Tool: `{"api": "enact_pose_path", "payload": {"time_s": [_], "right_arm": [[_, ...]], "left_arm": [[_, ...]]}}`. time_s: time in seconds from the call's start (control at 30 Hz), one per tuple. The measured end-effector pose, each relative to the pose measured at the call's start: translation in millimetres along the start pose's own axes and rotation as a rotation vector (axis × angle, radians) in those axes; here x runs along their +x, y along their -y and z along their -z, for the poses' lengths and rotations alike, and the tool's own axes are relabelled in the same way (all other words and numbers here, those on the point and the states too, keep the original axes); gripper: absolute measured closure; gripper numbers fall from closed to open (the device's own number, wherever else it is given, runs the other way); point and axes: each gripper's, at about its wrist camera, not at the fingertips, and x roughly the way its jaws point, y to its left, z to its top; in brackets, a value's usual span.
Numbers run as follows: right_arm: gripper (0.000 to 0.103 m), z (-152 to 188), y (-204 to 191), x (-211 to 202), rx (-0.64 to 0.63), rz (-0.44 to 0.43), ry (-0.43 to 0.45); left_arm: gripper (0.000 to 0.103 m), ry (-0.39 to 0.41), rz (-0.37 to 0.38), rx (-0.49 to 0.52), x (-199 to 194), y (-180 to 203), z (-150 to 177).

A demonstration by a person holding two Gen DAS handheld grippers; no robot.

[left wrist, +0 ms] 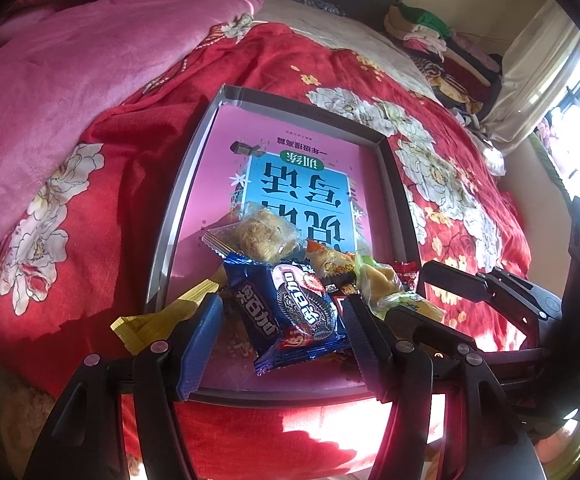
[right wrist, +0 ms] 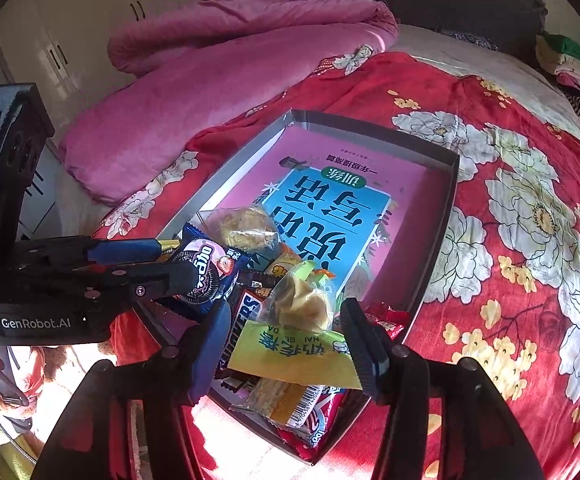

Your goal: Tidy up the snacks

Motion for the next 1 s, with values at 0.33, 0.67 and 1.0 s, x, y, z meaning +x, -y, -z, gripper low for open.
{"api": "enact_pose_path", "payload": {"time_s": [0.33, 0.67, 1.0], "right_arm": [[0.037, -2, 1, -18, 0.003, 0.032, 0.06], [0.028, 0, 2, -38, 0.014, 0.078, 0.117], [0.021, 1, 1, -53, 0.021, 0.104, 0.166]], "left_arm": [[0.029, 0.063, -0.01, 0.046, -22, 12, 1], [0.026, 0.105, -0.035, 0.066, -38, 20, 7], [0.025, 0.12, -0.043, 0.055, -47, 20, 11]]}}
